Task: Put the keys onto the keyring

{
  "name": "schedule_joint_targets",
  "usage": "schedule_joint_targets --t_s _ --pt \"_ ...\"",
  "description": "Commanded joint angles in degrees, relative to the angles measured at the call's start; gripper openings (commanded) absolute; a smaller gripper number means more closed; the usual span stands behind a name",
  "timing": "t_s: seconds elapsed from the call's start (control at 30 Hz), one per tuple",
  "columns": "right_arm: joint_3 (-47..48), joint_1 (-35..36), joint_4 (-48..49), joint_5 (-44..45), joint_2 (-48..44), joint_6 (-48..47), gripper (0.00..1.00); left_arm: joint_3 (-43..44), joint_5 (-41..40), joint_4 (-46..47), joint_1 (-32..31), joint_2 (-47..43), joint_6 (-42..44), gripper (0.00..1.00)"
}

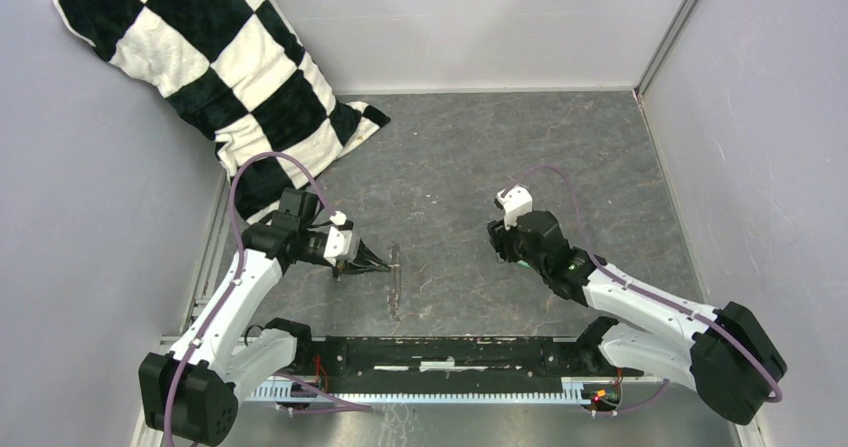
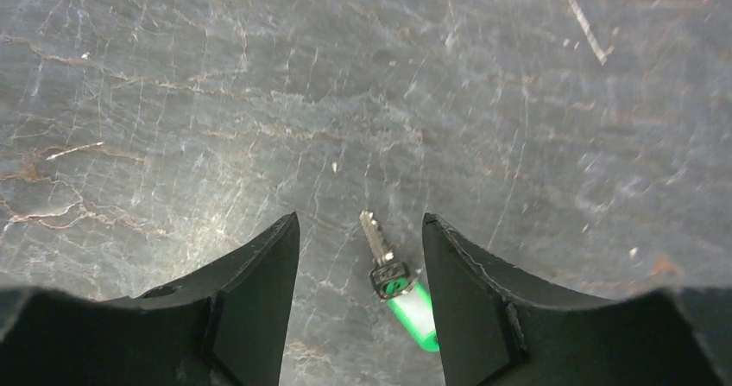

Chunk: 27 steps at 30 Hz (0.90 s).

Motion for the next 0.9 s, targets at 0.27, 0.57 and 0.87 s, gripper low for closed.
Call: schedule_joint_targets --t_s 0.27,0.57,0.87 --pt "-6.6 0.0 0.8 9.7 -2.7 17.6 0.59 -0.2 -0.5 -2.9 0.3 -1.0 2.4 0.02" --pt "-8.6 -0.1 -0.8 12.0 -3.1 20.8 0.47 0.2 -0.5 -3.7 0.3 -0.9 3.2 0.02" --pt "-10.9 0.0 -0.2 12.3 -2.4 23.8 0.43 0.8 -0.3 -3.6 0.2 -0.3 3.0 0.02"
